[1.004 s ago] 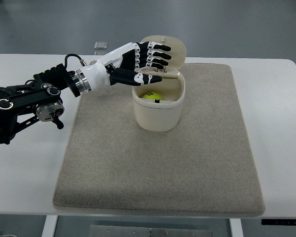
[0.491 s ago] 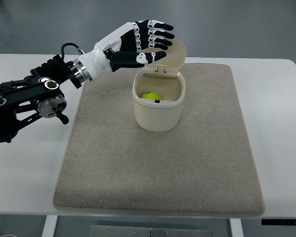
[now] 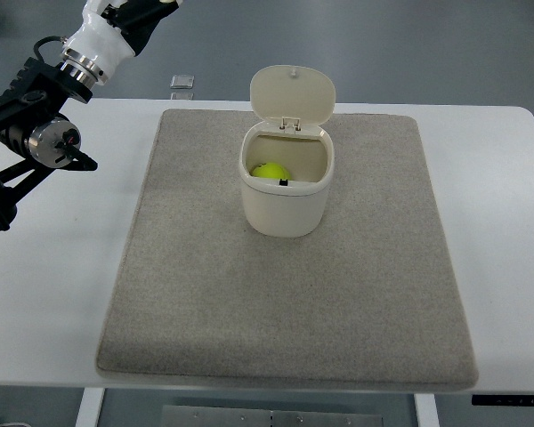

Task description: Put tennis ball into box with left hand

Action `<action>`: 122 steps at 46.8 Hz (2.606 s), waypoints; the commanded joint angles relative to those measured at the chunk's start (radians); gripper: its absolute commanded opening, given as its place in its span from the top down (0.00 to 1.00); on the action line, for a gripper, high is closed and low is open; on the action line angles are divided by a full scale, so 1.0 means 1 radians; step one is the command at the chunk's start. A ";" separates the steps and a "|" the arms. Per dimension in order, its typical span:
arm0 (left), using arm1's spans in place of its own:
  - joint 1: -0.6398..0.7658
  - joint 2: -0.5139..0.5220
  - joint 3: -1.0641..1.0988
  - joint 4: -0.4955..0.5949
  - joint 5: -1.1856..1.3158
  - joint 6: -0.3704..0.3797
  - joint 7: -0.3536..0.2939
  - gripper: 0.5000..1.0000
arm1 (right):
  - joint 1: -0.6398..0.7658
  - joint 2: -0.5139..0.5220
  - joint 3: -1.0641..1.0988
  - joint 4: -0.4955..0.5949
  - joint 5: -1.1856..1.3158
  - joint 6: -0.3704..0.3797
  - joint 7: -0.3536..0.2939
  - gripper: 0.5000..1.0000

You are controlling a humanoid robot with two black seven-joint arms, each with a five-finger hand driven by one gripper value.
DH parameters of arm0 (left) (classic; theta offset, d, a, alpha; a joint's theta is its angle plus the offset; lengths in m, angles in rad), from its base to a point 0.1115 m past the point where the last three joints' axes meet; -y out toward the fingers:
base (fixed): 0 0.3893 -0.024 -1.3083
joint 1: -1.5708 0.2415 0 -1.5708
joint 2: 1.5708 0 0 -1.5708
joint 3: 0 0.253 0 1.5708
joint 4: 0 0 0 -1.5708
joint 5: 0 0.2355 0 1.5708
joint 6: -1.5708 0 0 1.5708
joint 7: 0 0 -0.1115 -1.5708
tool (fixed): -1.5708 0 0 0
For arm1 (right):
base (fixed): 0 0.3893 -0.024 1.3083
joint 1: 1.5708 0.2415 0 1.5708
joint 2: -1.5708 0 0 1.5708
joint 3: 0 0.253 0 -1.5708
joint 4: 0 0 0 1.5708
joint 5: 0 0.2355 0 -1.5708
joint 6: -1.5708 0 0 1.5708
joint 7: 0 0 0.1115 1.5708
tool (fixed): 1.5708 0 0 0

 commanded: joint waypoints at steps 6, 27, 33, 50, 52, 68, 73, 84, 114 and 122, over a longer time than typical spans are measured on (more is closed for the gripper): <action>-0.008 -0.108 -0.058 0.218 -0.056 0.001 0.002 0.55 | 0.000 0.000 0.000 0.000 0.000 0.000 0.000 0.20; -0.077 -0.332 -0.072 0.648 -0.137 -0.025 0.003 0.50 | 0.000 0.000 0.000 0.000 0.000 0.000 0.000 0.20; -0.077 -0.338 -0.073 0.680 -0.165 -0.028 0.003 0.47 | 0.000 0.000 0.000 0.000 0.000 0.000 0.000 0.20; -0.064 -0.369 -0.072 0.731 -0.199 -0.045 0.002 0.23 | 0.000 0.000 0.000 0.000 0.000 0.000 0.000 0.20; -0.062 -0.369 -0.072 0.731 -0.199 -0.045 0.002 0.22 | 0.001 0.000 0.000 0.000 0.000 0.000 0.000 0.20; -0.061 -0.371 -0.095 0.749 -0.200 -0.044 0.002 0.15 | 0.001 0.000 0.000 0.000 0.000 0.000 0.000 0.20; -0.061 -0.371 -0.102 0.771 -0.203 -0.044 0.002 0.11 | 0.000 0.000 0.000 0.000 0.000 0.000 0.000 0.20; -0.048 -0.371 -0.099 0.774 -0.255 -0.045 0.002 0.08 | 0.000 0.000 0.000 0.000 0.000 0.000 0.000 0.20; -0.050 -0.369 -0.088 0.772 -0.254 -0.044 0.002 0.07 | 0.001 0.000 0.000 0.000 0.000 0.000 0.000 0.20; -0.050 -0.369 -0.087 0.772 -0.252 -0.044 0.000 0.07 | 0.000 0.000 0.000 0.000 0.000 0.000 0.000 0.20</action>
